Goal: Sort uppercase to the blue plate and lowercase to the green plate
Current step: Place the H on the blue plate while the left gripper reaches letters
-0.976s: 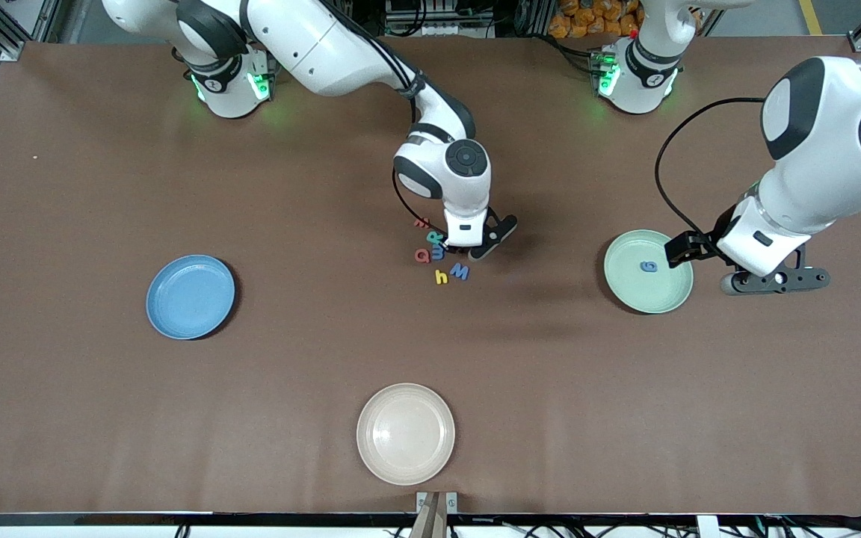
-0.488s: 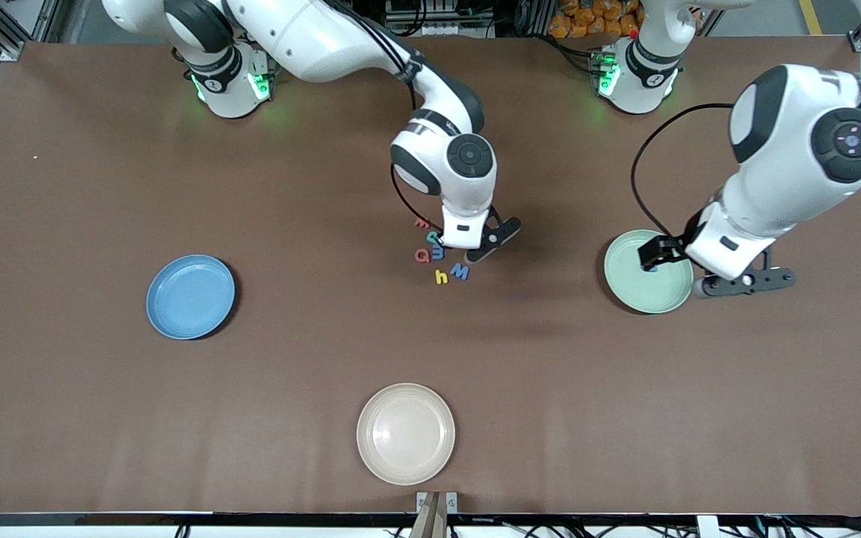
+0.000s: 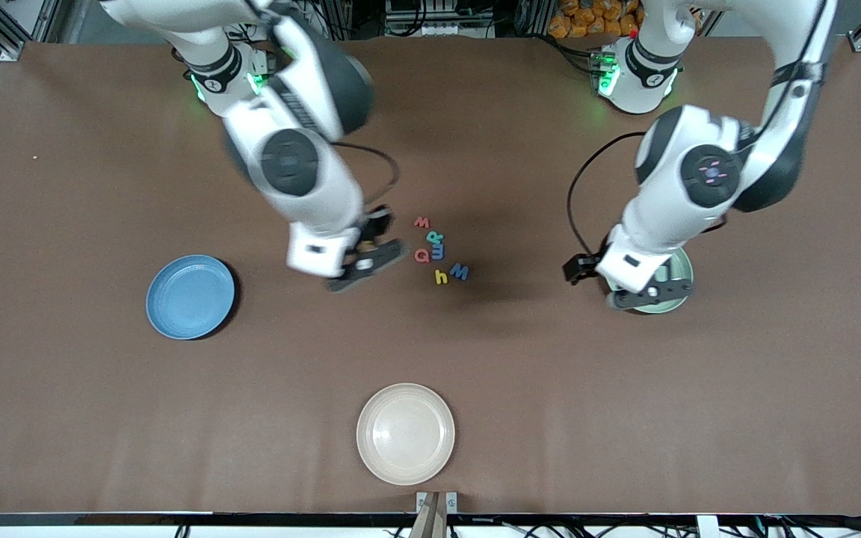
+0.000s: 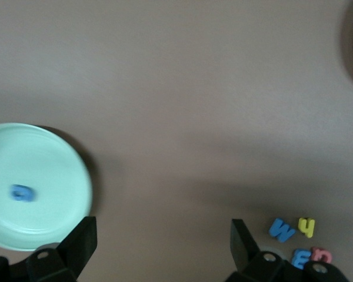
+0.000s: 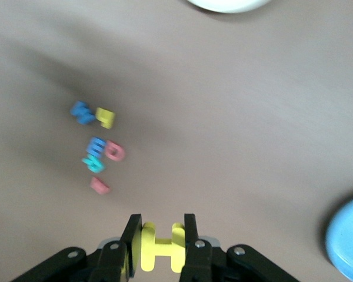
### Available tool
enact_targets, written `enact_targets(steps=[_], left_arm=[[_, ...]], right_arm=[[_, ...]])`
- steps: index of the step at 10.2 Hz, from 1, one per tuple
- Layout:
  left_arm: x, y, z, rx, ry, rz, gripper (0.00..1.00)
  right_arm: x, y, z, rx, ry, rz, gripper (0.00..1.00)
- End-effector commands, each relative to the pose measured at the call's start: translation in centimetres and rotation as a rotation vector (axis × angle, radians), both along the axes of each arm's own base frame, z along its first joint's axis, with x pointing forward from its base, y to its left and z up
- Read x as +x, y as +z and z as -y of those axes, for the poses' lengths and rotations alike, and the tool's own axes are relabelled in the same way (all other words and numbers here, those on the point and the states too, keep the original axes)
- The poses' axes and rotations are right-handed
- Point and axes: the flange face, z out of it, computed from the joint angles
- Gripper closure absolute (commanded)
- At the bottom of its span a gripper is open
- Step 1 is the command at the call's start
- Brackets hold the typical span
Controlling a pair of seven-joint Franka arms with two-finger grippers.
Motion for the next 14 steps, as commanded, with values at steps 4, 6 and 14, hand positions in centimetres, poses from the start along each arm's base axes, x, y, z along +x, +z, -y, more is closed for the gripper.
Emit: enact_targets(steps=[4, 6, 14], left_arm=[[-4.6, -8.2, 14.6, 0.047, 0.031, 0.062, 0.00], [-4.7, -9.4, 16.7, 0.033, 0.021, 0.053, 0.06], [-6.2, -14.6, 24.9, -0.009, 0.030, 0.094, 0.25]], right_arm=[[0.8, -7.6, 22.3, -0.132, -0.280, -0.133, 1.00], [0.5, -11.8, 29.6, -0.138, -0.299, -0.137, 1.00], [0.8, -19.9, 35.4, -0.136, -0.364, -0.099, 0.00]])
